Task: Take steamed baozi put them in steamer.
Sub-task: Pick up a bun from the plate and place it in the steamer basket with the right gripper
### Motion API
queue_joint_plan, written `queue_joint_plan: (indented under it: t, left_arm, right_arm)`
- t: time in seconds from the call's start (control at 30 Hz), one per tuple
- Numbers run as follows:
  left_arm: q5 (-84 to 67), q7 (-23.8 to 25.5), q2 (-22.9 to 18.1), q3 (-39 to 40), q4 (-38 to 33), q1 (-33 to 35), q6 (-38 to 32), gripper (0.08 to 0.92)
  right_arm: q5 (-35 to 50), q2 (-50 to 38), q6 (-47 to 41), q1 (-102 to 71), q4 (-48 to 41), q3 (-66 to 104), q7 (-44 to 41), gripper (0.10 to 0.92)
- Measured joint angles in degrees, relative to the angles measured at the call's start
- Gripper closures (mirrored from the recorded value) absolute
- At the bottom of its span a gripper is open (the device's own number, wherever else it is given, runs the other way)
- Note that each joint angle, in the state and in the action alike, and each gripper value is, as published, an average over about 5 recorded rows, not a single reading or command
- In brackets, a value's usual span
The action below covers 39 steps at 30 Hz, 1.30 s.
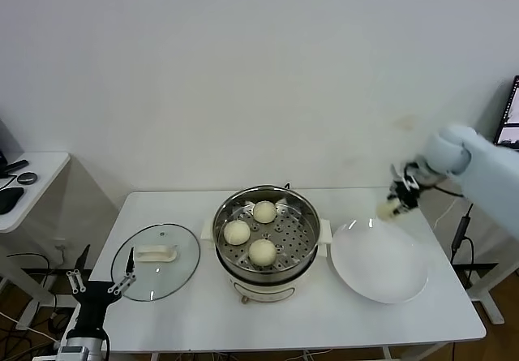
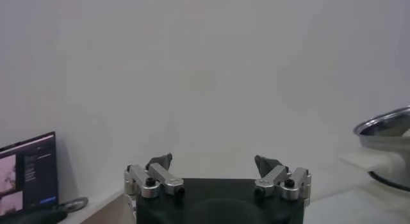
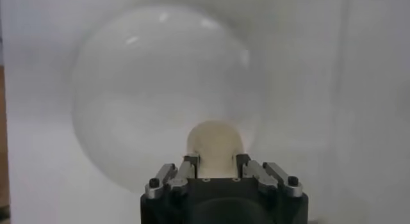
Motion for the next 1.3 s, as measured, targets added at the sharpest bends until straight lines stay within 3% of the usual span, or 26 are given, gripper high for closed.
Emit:
queue_joint_plan:
  t: [0.27,0.53,1.17,1.3]
  left_arm:
    - [-0.04,-0.07,0.3,0.05,0.46,-0.83,0.06,0.177]
    - [-0.45,-0.21,-0.37,-0.84,0.34,-0.67,-0.05,0.177]
    - [-0.45,-0.23,-0.98,-1.97,-0.12,0.14,-0.27,0.177]
    - [-0.45,-0.23,-0.95,-1.94,-0.16,0.12,-0.28,0.177]
  right_arm:
    - [15.99,6.88,-8.96,13.26,8.0,-12.72,5.71,0.652]
    - [25.22,14.73,-17.84,15.44,10.04,-17.55,11.96,0.652]
    - [24.83,21.94,-25.3,6.89,5.77,-18.93,17.18,0.64]
    - [24.55,22.07,-25.79,5.79,5.57,-18.42,17.76,0.57]
